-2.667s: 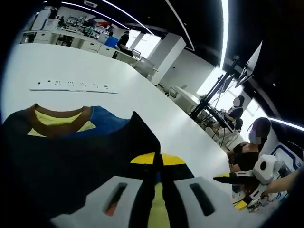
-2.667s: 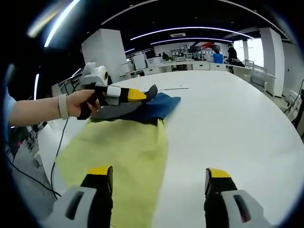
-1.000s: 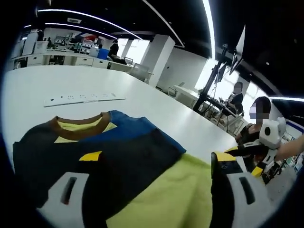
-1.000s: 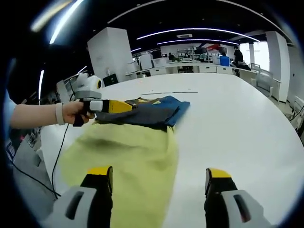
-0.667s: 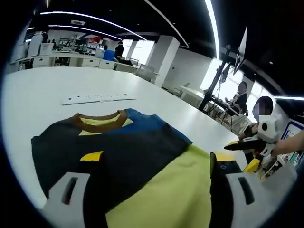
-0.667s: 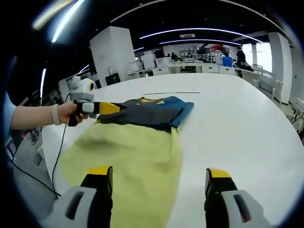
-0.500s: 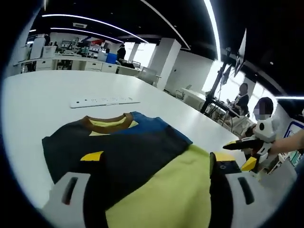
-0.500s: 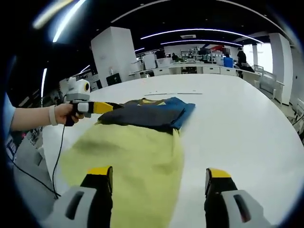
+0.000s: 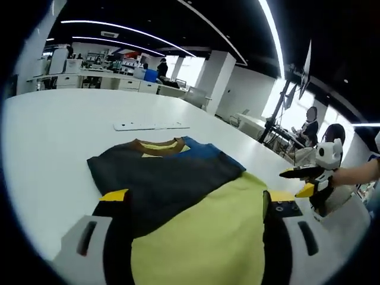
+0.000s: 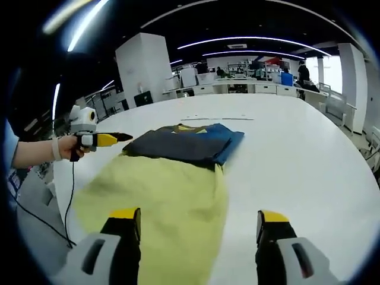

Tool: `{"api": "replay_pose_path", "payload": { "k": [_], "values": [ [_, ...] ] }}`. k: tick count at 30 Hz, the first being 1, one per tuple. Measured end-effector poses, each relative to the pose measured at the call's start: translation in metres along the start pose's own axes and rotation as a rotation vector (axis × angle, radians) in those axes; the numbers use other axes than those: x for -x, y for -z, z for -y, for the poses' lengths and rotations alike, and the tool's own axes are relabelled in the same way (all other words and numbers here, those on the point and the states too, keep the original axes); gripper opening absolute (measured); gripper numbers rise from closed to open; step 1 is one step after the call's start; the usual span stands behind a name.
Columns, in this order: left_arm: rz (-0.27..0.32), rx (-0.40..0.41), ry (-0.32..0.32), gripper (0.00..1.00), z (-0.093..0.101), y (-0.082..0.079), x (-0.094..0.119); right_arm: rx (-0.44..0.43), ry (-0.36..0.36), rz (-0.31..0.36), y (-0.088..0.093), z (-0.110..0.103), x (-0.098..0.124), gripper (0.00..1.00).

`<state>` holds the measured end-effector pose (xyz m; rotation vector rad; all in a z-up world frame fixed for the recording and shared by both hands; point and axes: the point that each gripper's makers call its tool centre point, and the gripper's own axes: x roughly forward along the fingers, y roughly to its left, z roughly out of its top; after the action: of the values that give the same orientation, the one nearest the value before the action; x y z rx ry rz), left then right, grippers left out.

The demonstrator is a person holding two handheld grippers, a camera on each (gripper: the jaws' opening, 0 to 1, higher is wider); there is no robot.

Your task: Fold the garment on the visible template until the final outline fits inside the template.

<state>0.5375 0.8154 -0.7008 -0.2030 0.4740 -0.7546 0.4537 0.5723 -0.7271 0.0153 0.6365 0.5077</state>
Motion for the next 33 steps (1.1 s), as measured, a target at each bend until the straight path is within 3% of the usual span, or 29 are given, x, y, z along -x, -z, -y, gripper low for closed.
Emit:
{"api": "replay_pose_path", "payload": {
  "k": [12, 23, 33],
  "values": [
    [-0.016, -0.015, -0.038, 0.9, -0.005, 0.008, 0.034, 0.016, -0.015, 0.006, -0.005, -0.006, -0.001, 0.8],
    [-0.055, -0.003, -0.082, 0.88, -0.001, 0.029, 0.084, 0.013, -0.023, 0.011, -0.001, -0.011, 0.011, 0.8],
    [-0.091, 0.011, -0.096, 0.87, 0.013, 0.053, 0.13, 0.013, -0.021, 0.01, 0.005, -0.016, 0.025, 0.79]
  ]
}}
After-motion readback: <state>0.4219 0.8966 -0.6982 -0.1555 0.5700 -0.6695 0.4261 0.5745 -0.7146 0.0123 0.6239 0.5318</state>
